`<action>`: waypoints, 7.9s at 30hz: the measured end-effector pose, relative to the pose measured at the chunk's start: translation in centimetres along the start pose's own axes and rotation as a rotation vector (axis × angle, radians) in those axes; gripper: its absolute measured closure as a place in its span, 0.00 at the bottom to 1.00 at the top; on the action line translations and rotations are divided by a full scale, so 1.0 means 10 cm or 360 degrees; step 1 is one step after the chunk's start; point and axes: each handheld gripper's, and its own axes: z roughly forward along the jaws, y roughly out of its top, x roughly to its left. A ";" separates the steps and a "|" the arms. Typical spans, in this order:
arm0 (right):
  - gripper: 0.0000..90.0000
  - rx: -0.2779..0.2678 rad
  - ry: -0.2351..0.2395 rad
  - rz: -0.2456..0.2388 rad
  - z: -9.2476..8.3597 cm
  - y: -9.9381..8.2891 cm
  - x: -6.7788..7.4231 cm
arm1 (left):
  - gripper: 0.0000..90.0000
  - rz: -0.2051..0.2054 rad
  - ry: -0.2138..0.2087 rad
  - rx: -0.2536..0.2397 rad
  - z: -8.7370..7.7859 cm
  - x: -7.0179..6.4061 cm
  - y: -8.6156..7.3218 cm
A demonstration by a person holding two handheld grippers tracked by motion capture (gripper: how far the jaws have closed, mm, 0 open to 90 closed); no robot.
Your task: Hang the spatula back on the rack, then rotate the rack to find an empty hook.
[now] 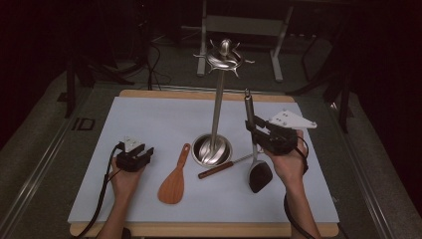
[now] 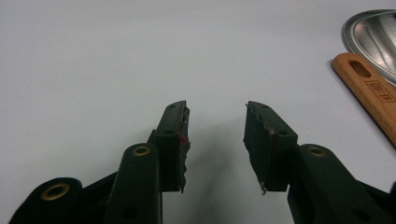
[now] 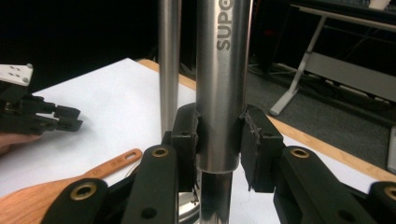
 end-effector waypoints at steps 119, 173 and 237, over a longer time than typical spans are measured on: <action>0.70 -0.0162 -0.0062 0.0075 0.03 0.15 -0.07 | 0.66 0.0006 0.0005 0.0020 0.01 0.00 0.00; 1.00 -0.0515 0.0001 -0.0140 -0.30 1.09 0.20 | 0.66 0.0000 0.0005 0.0020 0.01 0.00 0.00; 1.00 -0.0489 0.0069 -0.0154 -0.17 1.08 0.46 | 0.66 -0.0004 0.0005 0.0034 0.01 0.00 0.01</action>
